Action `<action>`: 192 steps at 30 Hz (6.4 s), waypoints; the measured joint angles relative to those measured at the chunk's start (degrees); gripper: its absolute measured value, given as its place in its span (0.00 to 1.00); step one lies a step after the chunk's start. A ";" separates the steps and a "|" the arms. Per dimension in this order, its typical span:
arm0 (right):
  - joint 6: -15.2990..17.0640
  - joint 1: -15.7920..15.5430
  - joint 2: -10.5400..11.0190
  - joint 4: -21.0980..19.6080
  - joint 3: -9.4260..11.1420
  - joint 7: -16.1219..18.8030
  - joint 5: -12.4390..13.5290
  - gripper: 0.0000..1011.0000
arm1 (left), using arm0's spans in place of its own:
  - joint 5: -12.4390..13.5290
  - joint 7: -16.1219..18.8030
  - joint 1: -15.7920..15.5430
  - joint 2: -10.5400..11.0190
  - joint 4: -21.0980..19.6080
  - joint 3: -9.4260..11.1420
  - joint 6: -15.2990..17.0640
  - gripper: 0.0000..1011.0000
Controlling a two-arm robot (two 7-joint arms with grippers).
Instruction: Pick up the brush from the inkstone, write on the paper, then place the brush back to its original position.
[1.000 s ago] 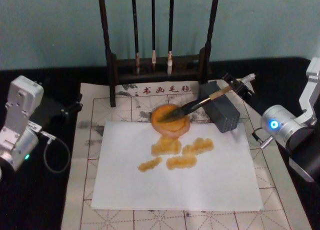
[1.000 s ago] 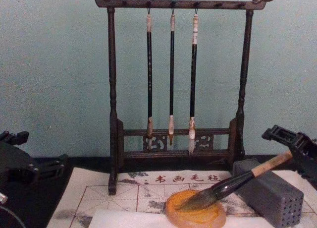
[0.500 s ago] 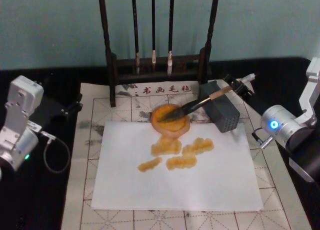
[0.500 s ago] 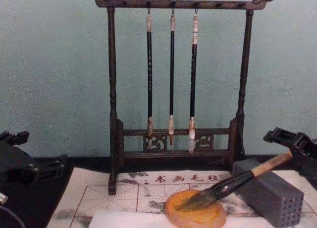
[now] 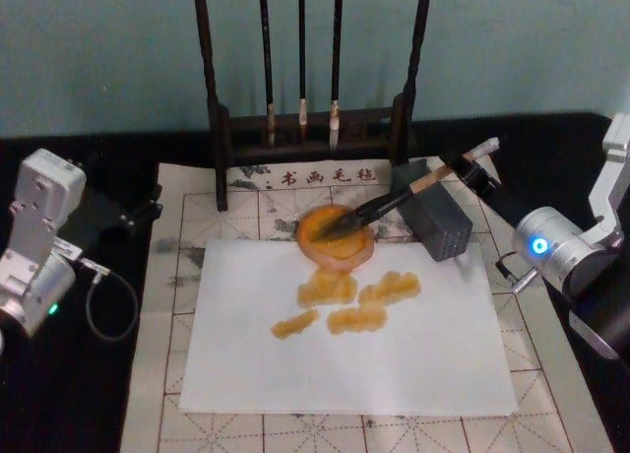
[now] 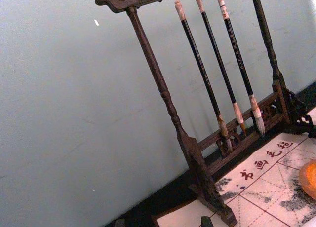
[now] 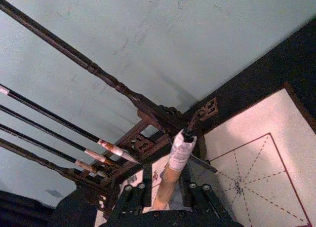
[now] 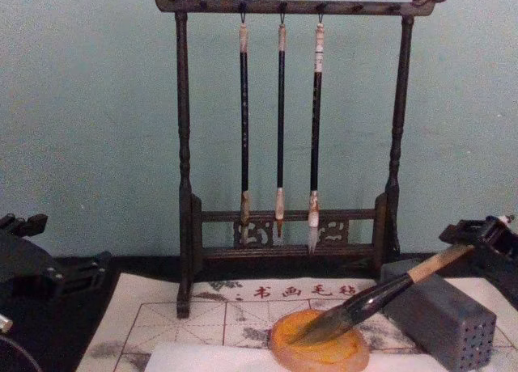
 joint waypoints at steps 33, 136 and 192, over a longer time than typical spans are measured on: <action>-0.55 0.00 0.41 -0.28 -0.46 0.31 0.08 0.20 | 0.00 0.00 0.00 0.00 0.00 0.00 0.00 0.99; -6.12 -8.01 8.27 -15.20 1.43 3.70 -10.90 0.20 | 0.00 0.00 0.00 0.00 0.00 0.00 0.00 0.99; -9.74 -23.86 18.31 -29.08 5.82 8.28 -12.48 0.20 | 0.00 0.00 0.00 0.00 0.00 0.00 0.00 0.99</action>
